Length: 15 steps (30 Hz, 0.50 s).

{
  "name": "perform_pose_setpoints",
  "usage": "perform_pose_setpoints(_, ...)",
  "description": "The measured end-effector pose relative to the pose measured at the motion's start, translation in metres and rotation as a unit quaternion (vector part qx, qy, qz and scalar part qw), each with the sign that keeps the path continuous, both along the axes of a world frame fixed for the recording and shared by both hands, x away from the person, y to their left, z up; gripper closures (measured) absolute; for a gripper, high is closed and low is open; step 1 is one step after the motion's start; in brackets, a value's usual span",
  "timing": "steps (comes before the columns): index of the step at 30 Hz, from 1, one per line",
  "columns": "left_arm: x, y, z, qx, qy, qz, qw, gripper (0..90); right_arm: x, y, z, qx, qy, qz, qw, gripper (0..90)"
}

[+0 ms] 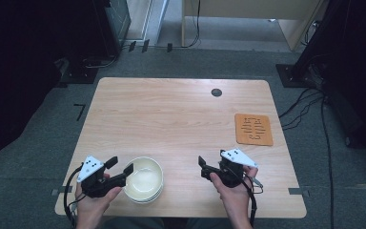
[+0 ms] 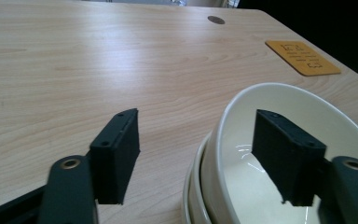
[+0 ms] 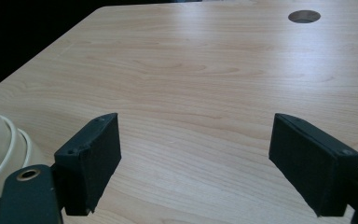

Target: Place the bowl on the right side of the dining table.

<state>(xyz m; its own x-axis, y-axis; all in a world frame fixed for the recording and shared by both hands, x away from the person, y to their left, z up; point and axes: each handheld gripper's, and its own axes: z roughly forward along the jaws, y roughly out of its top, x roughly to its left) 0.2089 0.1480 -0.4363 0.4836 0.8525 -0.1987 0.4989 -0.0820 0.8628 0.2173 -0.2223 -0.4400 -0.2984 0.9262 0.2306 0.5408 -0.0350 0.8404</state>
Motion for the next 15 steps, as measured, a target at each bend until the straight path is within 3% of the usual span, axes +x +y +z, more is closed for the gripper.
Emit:
perform_pose_setpoints(2, -0.001, -0.003, -0.001, 0.010, 0.000, -0.007, 0.9999, 40.9, 0.000, 0.006, 0.000, -0.006, 0.000, 0.008, 0.9999, 16.3)
perform_pose_setpoints(7, -0.002, -0.012, -0.004, 0.042, 0.008, -0.019, 0.9989, 47.9, 0.000, 0.016, -0.001, -0.007, 0.004, 0.012, 0.9999, 18.6)
perform_pose_setpoints(12, -0.005, -0.022, -0.007, 0.081, 0.010, -0.018, 0.9965, 60.1, -0.002, 0.029, 0.000, -0.009, -0.001, 0.020, 0.9998, 29.6)
perform_pose_setpoints(13, -0.005, -0.022, -0.007, 0.081, 0.010, -0.018, 0.9965, 63.0, -0.002, 0.029, 0.000, -0.009, -0.001, 0.020, 0.9998, 29.6)
perform_pose_setpoints(15, -0.006, -0.024, -0.006, 0.098, 0.003, -0.012, 0.9951, 65.2, -0.003, 0.035, -0.001, -0.007, -0.004, 0.037, 0.9993, 36.0)
